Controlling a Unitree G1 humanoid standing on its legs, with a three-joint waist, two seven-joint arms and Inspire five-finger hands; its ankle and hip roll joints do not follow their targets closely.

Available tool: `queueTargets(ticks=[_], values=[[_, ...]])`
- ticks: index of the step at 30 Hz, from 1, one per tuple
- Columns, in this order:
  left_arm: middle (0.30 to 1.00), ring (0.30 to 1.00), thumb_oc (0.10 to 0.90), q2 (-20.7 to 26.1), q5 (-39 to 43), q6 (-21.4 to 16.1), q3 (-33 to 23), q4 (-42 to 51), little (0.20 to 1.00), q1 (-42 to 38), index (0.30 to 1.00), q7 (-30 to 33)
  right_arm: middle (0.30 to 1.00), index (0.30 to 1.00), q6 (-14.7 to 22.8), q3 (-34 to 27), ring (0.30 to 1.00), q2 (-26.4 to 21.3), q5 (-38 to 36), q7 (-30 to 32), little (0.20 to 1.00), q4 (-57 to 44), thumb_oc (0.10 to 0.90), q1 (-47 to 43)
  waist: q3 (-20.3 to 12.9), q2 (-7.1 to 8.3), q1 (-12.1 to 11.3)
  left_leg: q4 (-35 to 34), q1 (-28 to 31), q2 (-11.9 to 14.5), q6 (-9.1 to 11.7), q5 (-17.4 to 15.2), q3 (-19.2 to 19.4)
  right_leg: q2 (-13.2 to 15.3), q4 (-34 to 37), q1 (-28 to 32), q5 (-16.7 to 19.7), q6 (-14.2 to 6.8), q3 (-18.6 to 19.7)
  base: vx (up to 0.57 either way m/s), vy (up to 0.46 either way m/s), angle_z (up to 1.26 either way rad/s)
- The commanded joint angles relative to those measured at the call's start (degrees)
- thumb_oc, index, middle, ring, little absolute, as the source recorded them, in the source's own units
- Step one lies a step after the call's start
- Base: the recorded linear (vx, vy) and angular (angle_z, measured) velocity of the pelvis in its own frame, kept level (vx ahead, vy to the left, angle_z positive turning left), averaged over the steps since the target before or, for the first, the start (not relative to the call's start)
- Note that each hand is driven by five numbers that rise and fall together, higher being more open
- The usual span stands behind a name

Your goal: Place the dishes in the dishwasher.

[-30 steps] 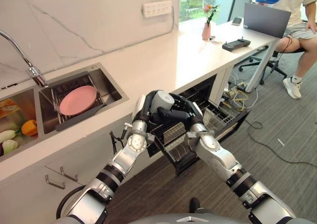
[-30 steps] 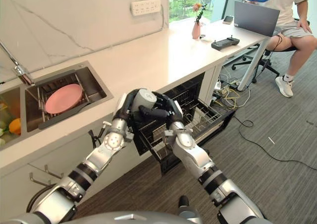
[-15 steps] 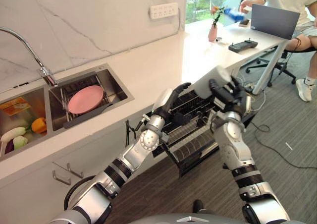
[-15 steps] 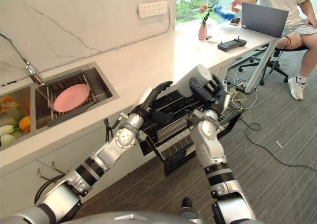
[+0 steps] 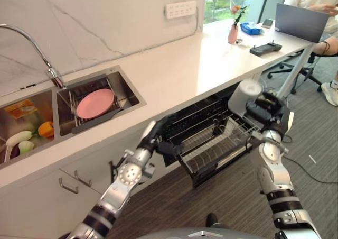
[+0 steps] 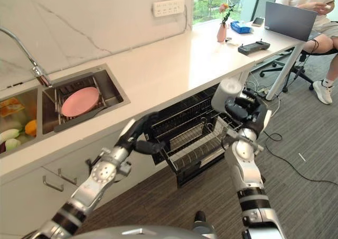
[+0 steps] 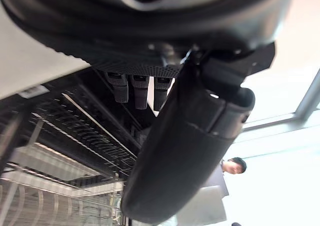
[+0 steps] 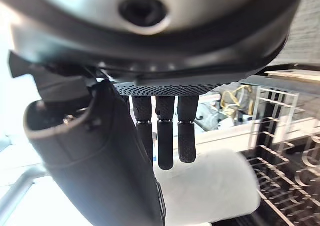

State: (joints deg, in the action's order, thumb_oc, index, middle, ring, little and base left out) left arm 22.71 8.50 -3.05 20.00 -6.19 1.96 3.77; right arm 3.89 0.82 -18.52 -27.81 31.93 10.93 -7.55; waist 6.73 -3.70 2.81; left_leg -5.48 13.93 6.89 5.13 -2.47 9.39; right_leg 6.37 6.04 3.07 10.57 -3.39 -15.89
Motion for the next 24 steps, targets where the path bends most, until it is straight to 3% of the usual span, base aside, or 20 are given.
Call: queueTargets(ticks=[1, 8, 12, 17, 23, 24], values=[[0.900, 0.900, 0.800, 4.6, 1.1, -3.3, -2.5, 3.4, 0.900, -0.6, 0.900, -2.3, 0.300, 0.300, 0.6, -2.3, 0.300, -1.8, 6.4, -7.0, 0.300, -1.8, 0.400, -4.0, -0.5, 4.11, -2.1, 1.1, -2.2, -0.6, 0.0, -0.4, -0.6, 5.4, -1.6, 5.3, -10.3, -4.7, -1.3, 0.00, 0.000, 0.16], [0.900, 0.900, 0.800, 6.7, -1.6, -2.9, -6.8, 1.3, 0.900, 5.7, 0.900, -4.5, 0.300, 0.300, -3.1, 2.1, 0.300, -1.1, 9.1, -12.4, 0.300, 9.2, 0.400, -2.7, 0.8, 4.75, -4.3, 1.1, -4.2, -0.3, 0.1, 0.3, -1.8, 5.6, -1.6, 4.7, -10.2, -4.9, -3.0, -0.01, 0.004, 0.14], [0.900, 0.900, 0.800, 7.6, -2.9, -2.8, -7.3, -0.2, 0.900, 6.6, 0.900, -4.1, 0.300, 0.300, -4.2, 3.4, 0.300, -0.5, 12.8, -10.8, 0.300, 20.5, 0.400, -5.6, 2.1, 4.74, -6.1, 1.2, -6.7, 0.2, 0.6, 1.1, -3.9, 5.6, -1.5, 4.0, -10.3, -4.7, -4.9, -0.05, -0.015, 0.23], [0.900, 0.900, 0.800, 8.9, -4.5, -2.3, -6.0, -6.4, 0.900, 8.0, 0.900, -4.0, 0.300, 0.300, -6.2, 5.3, 0.300, -3.0, 18.9, -9.0, 0.300, 32.5, 0.400, -11.8, 4.1, 4.62, -8.0, 1.5, -9.2, 0.7, 0.9, 2.2, -5.6, 5.3, -1.4, 2.9, -10.1, -4.6, -6.3, -0.04, -0.005, 0.28], [0.900, 0.900, 0.800, 8.7, -4.7, -0.7, -6.0, -16.1, 0.900, 9.6, 0.900, -3.9, 0.300, 0.300, -6.1, 6.1, 0.300, -4.0, 16.5, -9.0, 0.300, 38.6, 0.400, -17.9, 7.7, 3.61, -10.0, 2.7, -13.9, 1.8, 1.8, 3.8, -7.6, 4.8, -1.7, 0.1, -10.1, -4.2, -7.6, -0.11, -0.036, 0.13], [0.900, 0.900, 0.800, 8.8, -5.0, -0.5, -6.0, -17.6, 0.900, 10.0, 0.900, -4.0, 0.328, 0.328, -6.1, 6.1, 0.328, -4.5, 15.8, -9.2, 0.328, 39.6, 0.419, -19.0, 8.4, 3.32, -10.4, 2.7, -14.6, 2.1, 2.0, 4.2, -8.0, 4.8, -1.8, -0.5, -10.1, -4.2, -7.9, -0.12, -0.026, 0.22]])
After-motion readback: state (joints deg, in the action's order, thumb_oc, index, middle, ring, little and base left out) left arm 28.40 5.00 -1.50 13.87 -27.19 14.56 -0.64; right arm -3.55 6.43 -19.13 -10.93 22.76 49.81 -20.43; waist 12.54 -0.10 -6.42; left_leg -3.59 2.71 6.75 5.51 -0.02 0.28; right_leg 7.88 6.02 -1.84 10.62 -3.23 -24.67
